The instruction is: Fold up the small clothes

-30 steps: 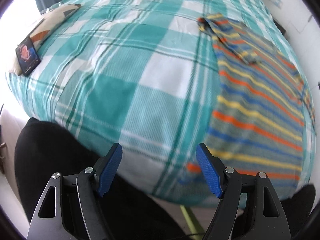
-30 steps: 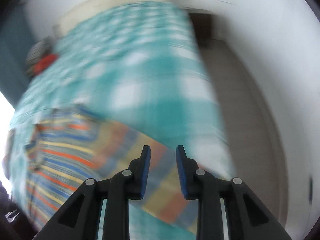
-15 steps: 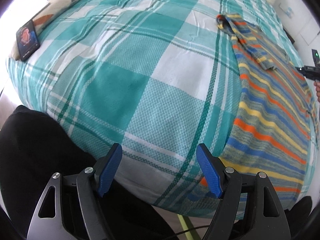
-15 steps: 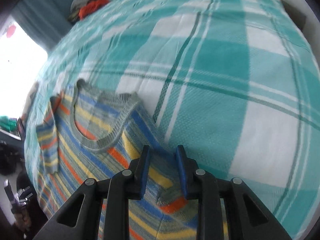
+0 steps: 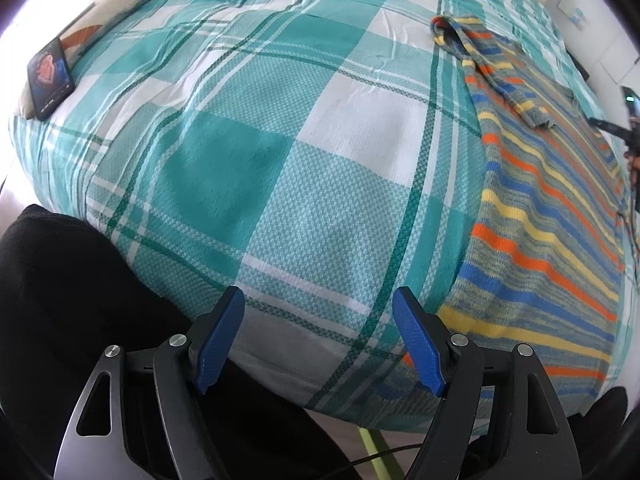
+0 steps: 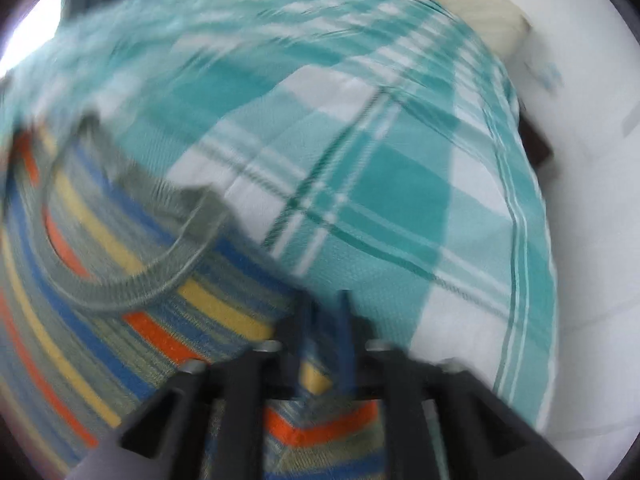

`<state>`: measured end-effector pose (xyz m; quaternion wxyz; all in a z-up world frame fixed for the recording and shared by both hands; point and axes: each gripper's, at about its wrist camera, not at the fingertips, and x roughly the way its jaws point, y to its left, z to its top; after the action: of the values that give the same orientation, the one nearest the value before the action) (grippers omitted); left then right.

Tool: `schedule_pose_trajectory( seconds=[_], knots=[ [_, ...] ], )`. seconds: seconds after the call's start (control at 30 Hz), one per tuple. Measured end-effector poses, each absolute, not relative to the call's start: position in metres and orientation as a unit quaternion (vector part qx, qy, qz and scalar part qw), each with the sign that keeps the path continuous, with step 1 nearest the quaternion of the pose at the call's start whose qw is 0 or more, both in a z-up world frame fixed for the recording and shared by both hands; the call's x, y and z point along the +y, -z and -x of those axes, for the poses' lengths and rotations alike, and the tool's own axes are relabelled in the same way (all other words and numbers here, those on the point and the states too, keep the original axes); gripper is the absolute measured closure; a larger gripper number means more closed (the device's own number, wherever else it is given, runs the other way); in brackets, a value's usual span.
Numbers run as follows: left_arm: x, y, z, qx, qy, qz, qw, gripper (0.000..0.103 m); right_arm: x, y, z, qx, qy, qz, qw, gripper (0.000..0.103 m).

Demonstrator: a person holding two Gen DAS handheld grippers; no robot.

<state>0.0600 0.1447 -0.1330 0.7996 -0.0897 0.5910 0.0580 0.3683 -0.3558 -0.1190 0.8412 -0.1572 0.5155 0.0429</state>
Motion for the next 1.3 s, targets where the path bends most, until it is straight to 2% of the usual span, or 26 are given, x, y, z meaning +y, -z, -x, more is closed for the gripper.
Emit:
schedule_pose_trajectory(
  seconds=[0.1, 0.2, 0.33, 0.37, 0.4, 0.47, 0.5, 0.53, 0.6, 0.67, 0.73, 0.77, 0.93, 1.03, 1.13, 1.17, 1.2, 1.3],
  knots=[
    [0.145, 0.132, -0.056, 0.588, -0.057, 0.092, 0.801, 0.025, -0.399, 0.086, -0.357, 0.511, -0.062, 0.036, 0.857, 0.069],
    [0.139, 0.134, -0.057, 0.589, -0.052, 0.089, 0.802, 0.025, -0.427, 0.076, -0.340, 0.542, -0.121, -0.108, 0.825, 0.069],
    [0.128, 0.136, -0.057, 0.595, -0.044, 0.066, 0.800, 0.025, -0.435, 0.112, -0.318, 0.584, -0.115, -0.144, 0.791, 0.070],
    [0.127, 0.137, -0.056, 0.597, -0.046, 0.062, 0.799, 0.025, -0.440, 0.124, -0.316, 0.583, -0.082, -0.139, 0.796, 0.074],
    [0.127, 0.136, -0.056, 0.597, -0.048, 0.061, 0.798, 0.025, -0.449, 0.130, -0.315, 0.571, -0.054, -0.144, 0.806, 0.099],
    [0.129, 0.134, -0.051, 0.594, -0.051, 0.066, 0.800, 0.025, -0.470, 0.127, -0.307, 0.534, -0.006, -0.177, 0.827, 0.103],
    [0.131, 0.133, -0.049, 0.592, -0.051, 0.069, 0.802, 0.025, -0.482, 0.117, -0.298, 0.509, 0.034, -0.184, 0.840, 0.093],
    [0.132, 0.132, -0.048, 0.589, -0.051, 0.071, 0.803, 0.025, -0.488, 0.110, -0.290, 0.498, 0.057, -0.177, 0.847, 0.089],
    [0.131, 0.133, -0.045, 0.588, -0.052, 0.070, 0.804, 0.025, -0.506, 0.097, -0.275, 0.492, 0.034, -0.197, 0.847, 0.087],
    [0.129, 0.133, -0.043, 0.587, -0.047, 0.066, 0.805, 0.025, -0.520, 0.088, -0.259, 0.501, 0.024, -0.197, 0.842, 0.080],
    [0.125, 0.131, -0.042, 0.583, -0.043, 0.060, 0.809, 0.025, -0.543, 0.083, -0.233, 0.511, 0.034, -0.178, 0.840, 0.055],
    [0.124, 0.129, -0.042, 0.580, -0.042, 0.055, 0.811, 0.025, -0.555, 0.083, -0.223, 0.513, 0.050, -0.177, 0.838, 0.052],
    [0.123, 0.128, -0.044, 0.578, -0.039, 0.052, 0.814, 0.025, -0.622, 0.096, -0.144, 0.505, 0.132, -0.287, 0.803, 0.052],
    [0.125, 0.129, -0.046, 0.581, -0.040, 0.056, 0.811, 0.025, -0.607, 0.094, -0.112, 0.482, 0.068, -0.317, 0.814, 0.052],
    [0.123, 0.126, -0.047, 0.579, -0.041, 0.047, 0.813, 0.025, -0.579, 0.110, -0.099, 0.505, 0.024, -0.298, 0.810, 0.054],
    [0.123, 0.123, -0.048, 0.577, -0.042, 0.045, 0.814, 0.025, -0.573, 0.121, -0.094, 0.529, 0.049, -0.284, 0.798, 0.057],
    [0.123, 0.117, -0.047, 0.575, -0.042, 0.043, 0.816, 0.025, -0.575, 0.130, -0.083, 0.539, 0.076, -0.286, 0.789, 0.065],
    [0.117, 0.090, -0.050, 0.560, -0.032, 0.027, 0.827, 0.025, -0.578, 0.121, -0.052, 0.527, 0.152, -0.269, 0.792, 0.066]
  ],
)
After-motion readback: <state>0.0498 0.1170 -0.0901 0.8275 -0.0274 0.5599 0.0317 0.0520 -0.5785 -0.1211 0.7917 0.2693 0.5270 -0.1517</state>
